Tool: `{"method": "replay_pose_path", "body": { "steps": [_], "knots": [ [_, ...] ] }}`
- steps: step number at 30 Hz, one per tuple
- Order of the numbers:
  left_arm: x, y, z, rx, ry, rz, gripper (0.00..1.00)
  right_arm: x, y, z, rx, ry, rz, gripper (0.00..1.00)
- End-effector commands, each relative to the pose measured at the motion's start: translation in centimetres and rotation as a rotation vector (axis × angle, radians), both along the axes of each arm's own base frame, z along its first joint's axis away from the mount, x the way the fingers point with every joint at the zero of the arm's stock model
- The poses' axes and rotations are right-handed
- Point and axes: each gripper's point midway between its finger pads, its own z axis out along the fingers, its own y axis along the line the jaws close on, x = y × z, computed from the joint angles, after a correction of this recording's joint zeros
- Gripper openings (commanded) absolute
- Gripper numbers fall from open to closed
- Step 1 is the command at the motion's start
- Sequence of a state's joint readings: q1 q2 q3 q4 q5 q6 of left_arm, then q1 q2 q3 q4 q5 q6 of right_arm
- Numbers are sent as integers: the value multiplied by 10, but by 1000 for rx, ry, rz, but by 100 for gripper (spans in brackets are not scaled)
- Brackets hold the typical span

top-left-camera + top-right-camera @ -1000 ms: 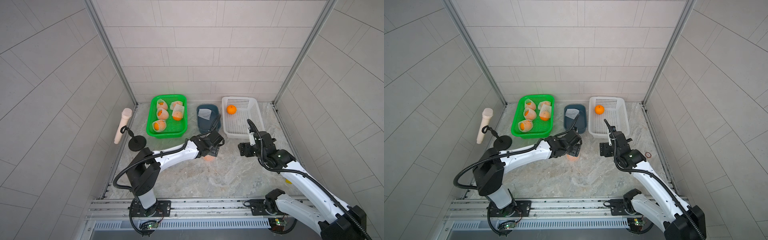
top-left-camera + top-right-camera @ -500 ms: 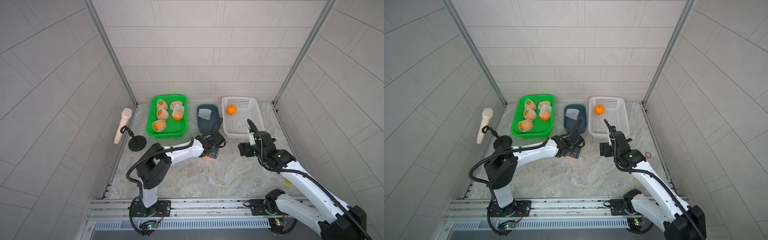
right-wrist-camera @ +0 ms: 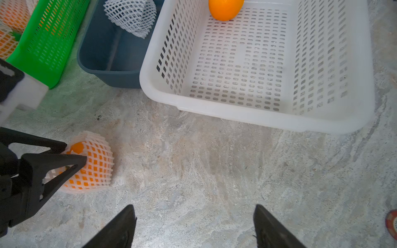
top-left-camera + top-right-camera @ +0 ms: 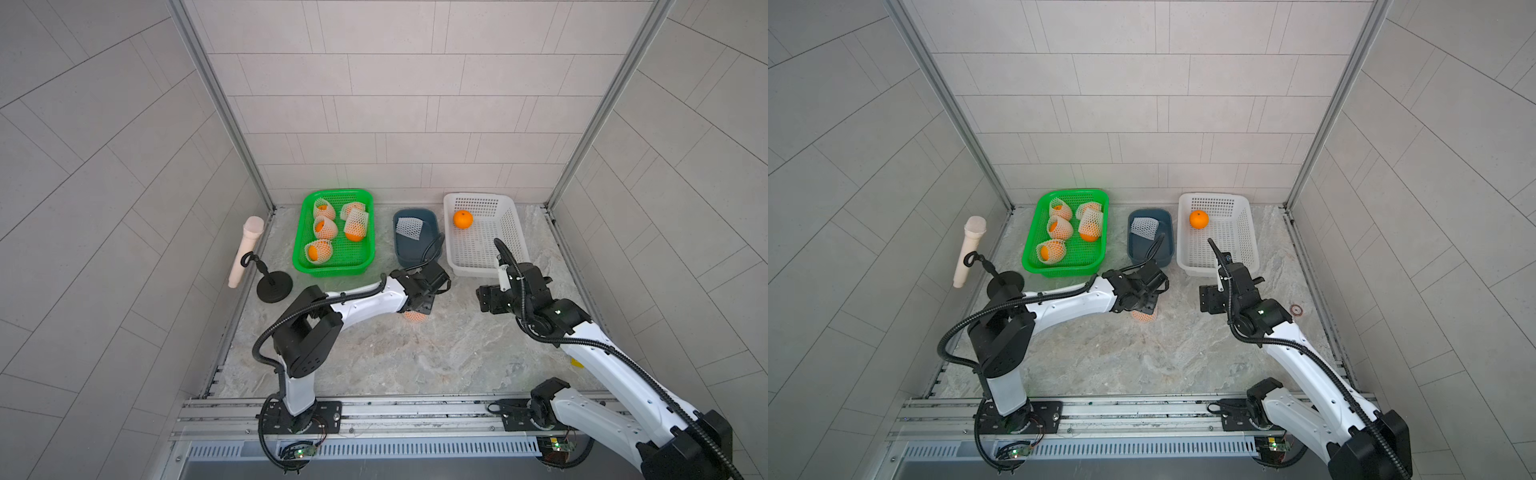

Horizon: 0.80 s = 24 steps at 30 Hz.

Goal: Remove foam nets from oranges
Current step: Remove the foam net from the orange.

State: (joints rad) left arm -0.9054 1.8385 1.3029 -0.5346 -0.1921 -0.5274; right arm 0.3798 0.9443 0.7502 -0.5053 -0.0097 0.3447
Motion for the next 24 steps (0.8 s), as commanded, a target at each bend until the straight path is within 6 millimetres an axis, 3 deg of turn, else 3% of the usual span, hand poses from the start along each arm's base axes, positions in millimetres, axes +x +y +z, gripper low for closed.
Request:
{"method": "replay_pose_path", "body": {
  "steps": [1,24],
  "knots": [
    [2,4,6,4,-8,20,40,-1,-3,-3,-12,10,-14,87],
    [3,5,29,-30,-60,7,13,-2,-4,-4,-9,7,-21,87]
  ]
}}
